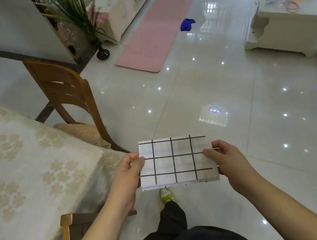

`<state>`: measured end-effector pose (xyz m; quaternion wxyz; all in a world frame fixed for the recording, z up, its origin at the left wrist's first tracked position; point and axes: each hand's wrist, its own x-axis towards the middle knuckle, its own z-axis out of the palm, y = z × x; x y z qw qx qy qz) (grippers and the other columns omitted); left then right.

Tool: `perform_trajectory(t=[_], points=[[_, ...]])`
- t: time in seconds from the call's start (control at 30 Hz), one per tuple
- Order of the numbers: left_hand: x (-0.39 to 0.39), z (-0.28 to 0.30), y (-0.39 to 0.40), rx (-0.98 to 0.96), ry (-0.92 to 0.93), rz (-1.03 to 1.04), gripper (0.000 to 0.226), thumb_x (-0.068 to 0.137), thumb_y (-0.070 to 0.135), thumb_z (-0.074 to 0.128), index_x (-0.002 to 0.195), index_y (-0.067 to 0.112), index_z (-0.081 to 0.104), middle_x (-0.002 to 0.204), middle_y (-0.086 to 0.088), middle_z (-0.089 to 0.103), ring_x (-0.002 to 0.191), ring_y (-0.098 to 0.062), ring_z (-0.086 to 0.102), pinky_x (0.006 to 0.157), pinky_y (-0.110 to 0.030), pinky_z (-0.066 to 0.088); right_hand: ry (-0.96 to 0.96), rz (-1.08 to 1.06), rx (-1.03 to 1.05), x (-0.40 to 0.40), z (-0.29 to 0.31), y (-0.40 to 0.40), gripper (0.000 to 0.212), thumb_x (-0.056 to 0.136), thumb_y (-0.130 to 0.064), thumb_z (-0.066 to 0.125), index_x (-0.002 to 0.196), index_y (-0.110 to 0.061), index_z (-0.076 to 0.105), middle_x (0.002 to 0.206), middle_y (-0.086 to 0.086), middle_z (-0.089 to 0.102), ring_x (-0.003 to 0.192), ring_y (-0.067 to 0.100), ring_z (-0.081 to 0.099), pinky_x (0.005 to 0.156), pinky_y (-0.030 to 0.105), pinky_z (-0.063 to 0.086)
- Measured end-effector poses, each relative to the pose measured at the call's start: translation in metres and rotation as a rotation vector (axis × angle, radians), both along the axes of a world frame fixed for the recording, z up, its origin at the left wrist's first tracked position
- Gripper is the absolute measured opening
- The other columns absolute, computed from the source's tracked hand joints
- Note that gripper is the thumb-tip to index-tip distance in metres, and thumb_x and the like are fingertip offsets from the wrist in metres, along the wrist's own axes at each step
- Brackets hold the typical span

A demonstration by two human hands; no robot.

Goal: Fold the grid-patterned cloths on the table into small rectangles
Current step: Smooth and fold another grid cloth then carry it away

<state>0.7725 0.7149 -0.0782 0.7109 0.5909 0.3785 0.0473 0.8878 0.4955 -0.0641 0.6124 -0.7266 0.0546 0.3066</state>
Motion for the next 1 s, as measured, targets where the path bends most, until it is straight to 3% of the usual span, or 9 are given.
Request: perform_trajectory(t=[0.17, 0.27, 0.43, 0.53, 0.67, 0.73, 0.87, 1.0], points=[[0.036, -0.013, 0.037, -0.006, 0.011, 0.039, 0.007, 0.094, 0.021, 0.06, 0.099, 0.019, 0.065, 0.096, -0.013, 0.07, 0.085, -0.024, 0.063, 0.07, -0.035, 0.049, -0.024, 0.059, -0.014, 0.047, 0.002, 0.04, 0.005, 0.091, -0.015, 0.062, 0.093, -0.012, 0.066, 0.082, 0.01, 0.073, 0.074, 0.022, 0.067, 0.066, 0.036, 0.05], [0.061, -0.012, 0.063, -0.044, -0.008, 0.082, 0.009, 0.096, 0.017, 0.057, 0.101, 0.014, 0.064, 0.09, -0.01, 0.073, 0.08, -0.026, 0.067, 0.066, -0.037, 0.055, -0.026, 0.095, -0.034, 0.079, 0.004, 0.075, 0.007, 0.091, -0.016, 0.062, 0.094, -0.013, 0.067, 0.087, 0.015, 0.073, 0.074, 0.025, 0.066, 0.069, 0.039, 0.048], [0.097, -0.007, 0.109, 0.039, -0.005, 0.112, 0.006, 0.094, 0.022, 0.061, 0.099, 0.022, 0.065, 0.093, -0.015, 0.07, 0.09, -0.036, 0.067, 0.088, -0.053, 0.055, -0.026, 0.121, -0.036, 0.125, 0.008, 0.13, 0.007, 0.092, -0.013, 0.06, 0.097, -0.011, 0.065, 0.088, 0.014, 0.074, 0.076, 0.027, 0.069, 0.073, 0.043, 0.051], [0.118, -0.004, 0.132, 0.098, 0.011, 0.116, 0.007, 0.094, 0.022, 0.061, 0.1, 0.022, 0.064, 0.082, -0.013, 0.062, 0.078, -0.031, 0.06, 0.083, -0.044, 0.055, -0.023, 0.128, -0.032, 0.148, 0.009, 0.154, 0.008, 0.092, -0.013, 0.06, 0.097, -0.01, 0.065, 0.087, 0.013, 0.074, 0.074, 0.026, 0.069, 0.067, 0.038, 0.052], [0.146, -0.003, 0.155, 0.139, 0.01, 0.151, 0.003, 0.094, 0.02, 0.061, 0.096, 0.021, 0.062, 0.061, 0.014, 0.05, 0.066, -0.011, 0.047, 0.067, -0.026, 0.043, 0.002, 0.133, -0.023, 0.178, 0.007, 0.18, 0.008, 0.092, -0.012, 0.06, 0.098, -0.01, 0.066, 0.088, 0.013, 0.073, 0.075, 0.026, 0.069, 0.066, 0.037, 0.053], [0.16, -0.006, 0.167, 0.152, 0.045, 0.168, 0.003, 0.094, 0.021, 0.061, 0.095, 0.024, 0.062, 0.056, 0.017, 0.05, 0.065, -0.012, 0.049, 0.066, -0.029, 0.046, 0.011, 0.153, -0.017, 0.196, 0.005, 0.195, 0.008, 0.092, -0.012, 0.061, 0.098, -0.009, 0.066, 0.091, 0.015, 0.072, 0.076, 0.026, 0.068, 0.07, 0.039, 0.054], [0.188, -0.012, 0.191, 0.127, 0.065, 0.194, 0.005, 0.093, 0.029, 0.06, 0.091, 0.032, 0.065, 0.077, -0.007, 0.061, 0.078, -0.028, 0.061, 0.079, -0.05, 0.055, 0.021, 0.195, -0.009, 0.241, -0.003, 0.229, 0.01, 0.091, -0.013, 0.062, 0.099, -0.009, 0.066, 0.094, 0.014, 0.073, 0.081, 0.026, 0.068, 0.073, 0.039, 0.053], [0.227, -0.01, 0.212, 0.114, 0.064, 0.265, 0.008, 0.097, 0.022, 0.056, 0.097, 0.021, 0.064, 0.076, 0.001, 0.07, 0.077, -0.018, 0.069, 0.073, -0.038, 0.057, 0.007, 0.267, -0.01, 0.292, -0.011, 0.264, 0.008, 0.09, -0.017, 0.062, 0.096, -0.014, 0.067, 0.093, 0.011, 0.073, 0.089, 0.031, 0.068, 0.084, 0.049, 0.053]])
